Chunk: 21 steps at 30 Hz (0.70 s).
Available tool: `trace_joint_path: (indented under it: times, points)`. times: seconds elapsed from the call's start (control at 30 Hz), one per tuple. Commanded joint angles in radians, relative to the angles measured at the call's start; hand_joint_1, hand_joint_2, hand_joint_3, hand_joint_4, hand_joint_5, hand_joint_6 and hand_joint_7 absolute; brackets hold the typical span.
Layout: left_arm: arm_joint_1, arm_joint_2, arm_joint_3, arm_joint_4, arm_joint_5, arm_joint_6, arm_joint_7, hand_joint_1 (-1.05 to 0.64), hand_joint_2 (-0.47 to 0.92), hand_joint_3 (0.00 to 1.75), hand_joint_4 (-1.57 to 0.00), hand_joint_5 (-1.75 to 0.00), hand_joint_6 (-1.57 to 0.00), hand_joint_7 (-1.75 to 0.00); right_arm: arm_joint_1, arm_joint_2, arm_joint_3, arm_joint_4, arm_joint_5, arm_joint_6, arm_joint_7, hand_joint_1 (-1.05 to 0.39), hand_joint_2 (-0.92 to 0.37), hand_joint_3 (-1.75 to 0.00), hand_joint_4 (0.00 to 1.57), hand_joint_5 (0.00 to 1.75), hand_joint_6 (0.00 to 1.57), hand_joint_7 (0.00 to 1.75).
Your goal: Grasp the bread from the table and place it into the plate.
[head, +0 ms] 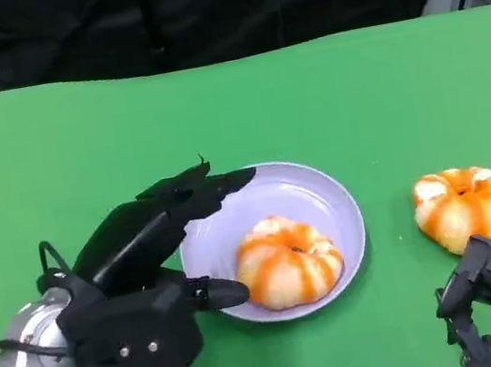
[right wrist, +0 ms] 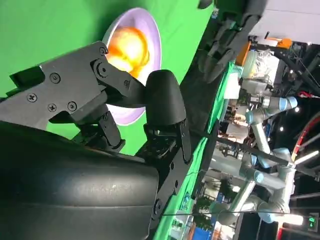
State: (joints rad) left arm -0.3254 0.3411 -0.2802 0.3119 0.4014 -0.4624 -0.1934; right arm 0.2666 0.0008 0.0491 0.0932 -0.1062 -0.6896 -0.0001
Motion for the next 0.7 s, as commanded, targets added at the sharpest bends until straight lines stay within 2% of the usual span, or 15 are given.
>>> trace_joint_path:
  times: [0.03, 0.1, 0.17, 0.7]
  points:
    - [0.128, -0.005, 0.091, -0.141, -0.184, 0.033, -0.037, -0.72, 0.91, 0.17, -0.46, -0.16, -0.50, -0.07, 0.005, -0.005, -0.003, -0.012, 0.002, -0.001, -0.005, -0.14, -0.68, -0.92, 0.81, 1.75, 0.67, 1.65]
    - [0.156, -0.006, 0.105, -0.180, -0.216, 0.047, -0.047, -0.63, 0.92, 0.12, -0.57, -0.18, -0.56, -0.07, 0.007, -0.006, -0.002, -0.014, 0.001, -0.001, -0.005, -0.15, -0.68, -0.92, 0.82, 1.75, 0.67, 1.65]
    - [0.164, -0.006, 0.109, -0.195, -0.223, 0.058, -0.054, -0.62, 0.92, 0.11, -0.60, -0.19, -0.57, -0.07, 0.008, -0.006, -0.002, -0.014, 0.001, -0.001, -0.005, -0.15, -0.68, -0.93, 0.82, 1.75, 0.67, 1.65]
    - [0.172, -0.017, 0.122, -0.212, -0.218, 0.073, -0.071, -0.61, 0.92, 0.11, -0.62, -0.15, -0.59, -0.05, 0.008, -0.006, -0.002, -0.014, 0.001, 0.000, -0.005, -0.15, -0.68, -0.94, 0.82, 1.75, 0.67, 1.66]
